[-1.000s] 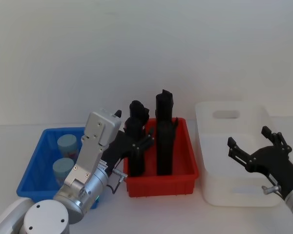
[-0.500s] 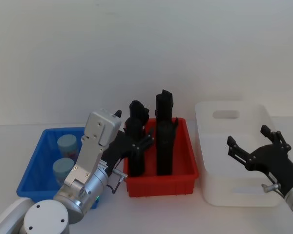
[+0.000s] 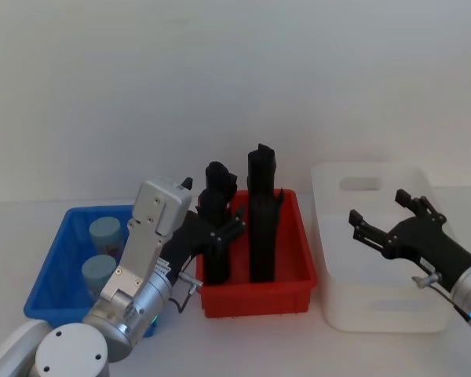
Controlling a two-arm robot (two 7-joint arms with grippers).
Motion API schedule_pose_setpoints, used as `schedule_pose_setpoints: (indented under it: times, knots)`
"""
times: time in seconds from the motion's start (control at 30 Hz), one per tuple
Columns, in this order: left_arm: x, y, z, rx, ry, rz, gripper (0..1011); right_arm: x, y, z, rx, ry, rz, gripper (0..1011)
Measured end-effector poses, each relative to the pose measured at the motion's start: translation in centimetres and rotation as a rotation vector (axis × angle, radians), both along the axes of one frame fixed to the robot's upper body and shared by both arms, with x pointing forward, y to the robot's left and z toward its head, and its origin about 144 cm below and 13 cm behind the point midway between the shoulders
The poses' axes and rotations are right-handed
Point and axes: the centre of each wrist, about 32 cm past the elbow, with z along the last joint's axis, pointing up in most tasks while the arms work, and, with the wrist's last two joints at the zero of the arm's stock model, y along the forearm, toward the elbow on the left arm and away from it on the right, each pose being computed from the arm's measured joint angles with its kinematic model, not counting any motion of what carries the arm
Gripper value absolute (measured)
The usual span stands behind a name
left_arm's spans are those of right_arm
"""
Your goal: Pick the cotton swabs from the blue box and place them into the white box.
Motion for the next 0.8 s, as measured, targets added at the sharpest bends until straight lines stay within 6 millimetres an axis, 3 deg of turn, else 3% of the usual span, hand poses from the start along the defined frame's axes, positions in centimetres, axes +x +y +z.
schedule_pose_setpoints:
  times: [0.8]
  knots:
    - [0.0,0.0,0.0,0.0,0.0,0.0,1004,6.9,-1.9,2.7,-0.068,0.13,0.353,1001]
